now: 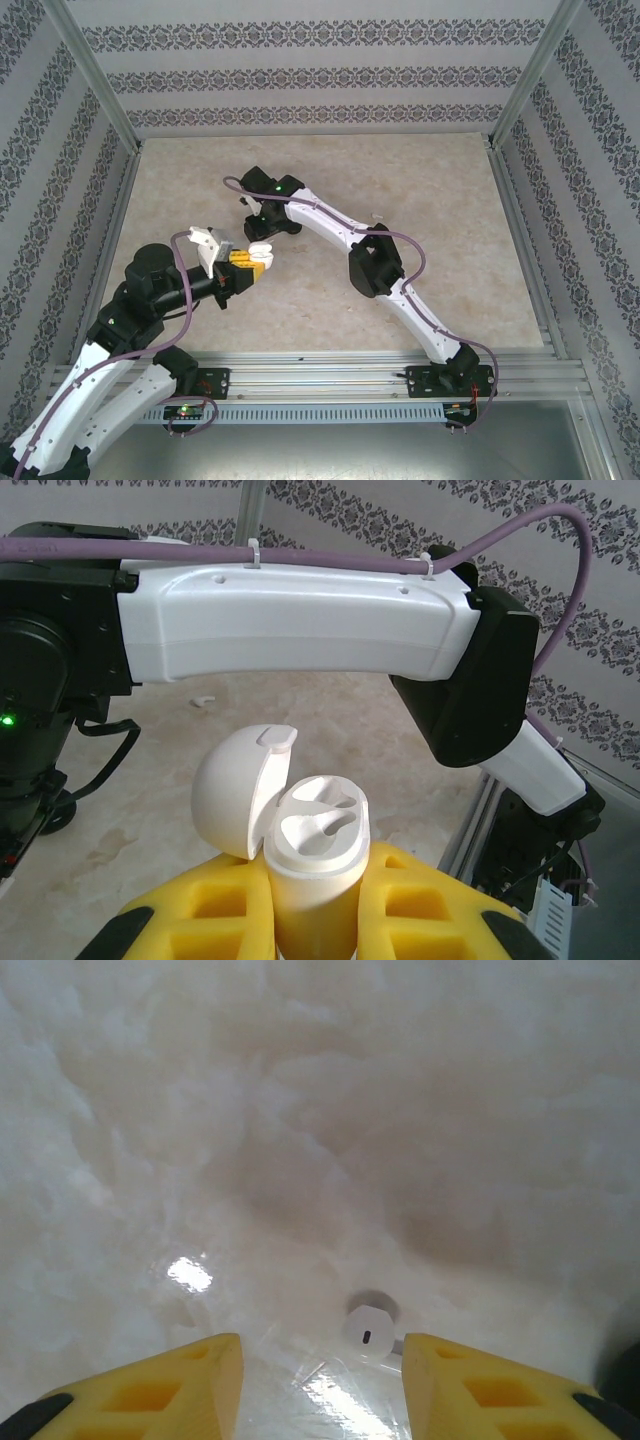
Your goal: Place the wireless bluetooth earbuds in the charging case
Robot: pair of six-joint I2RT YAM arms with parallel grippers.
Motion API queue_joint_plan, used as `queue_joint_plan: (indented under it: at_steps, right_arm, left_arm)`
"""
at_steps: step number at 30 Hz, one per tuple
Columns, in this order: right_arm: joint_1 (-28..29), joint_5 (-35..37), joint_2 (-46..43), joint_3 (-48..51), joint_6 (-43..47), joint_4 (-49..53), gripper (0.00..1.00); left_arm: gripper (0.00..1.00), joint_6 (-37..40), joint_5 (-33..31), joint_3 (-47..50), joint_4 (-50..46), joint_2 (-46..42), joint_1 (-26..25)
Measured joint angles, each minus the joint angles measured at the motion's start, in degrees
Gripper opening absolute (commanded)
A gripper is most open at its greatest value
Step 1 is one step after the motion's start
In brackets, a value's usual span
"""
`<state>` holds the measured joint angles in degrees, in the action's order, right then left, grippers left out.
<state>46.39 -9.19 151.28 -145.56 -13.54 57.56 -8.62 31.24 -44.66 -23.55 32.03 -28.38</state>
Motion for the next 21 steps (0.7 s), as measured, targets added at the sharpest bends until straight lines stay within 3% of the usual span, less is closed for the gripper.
queue_joint_plan:
  at_steps: [21]
  right_arm:
    - [1.88, 2.75, 1.36, 0.02, 5.01, 1.64, 0.42]
  left_arm:
    - [0.0, -2.75, -0.02, 0.11, -0.04, 1.49, 0.0]
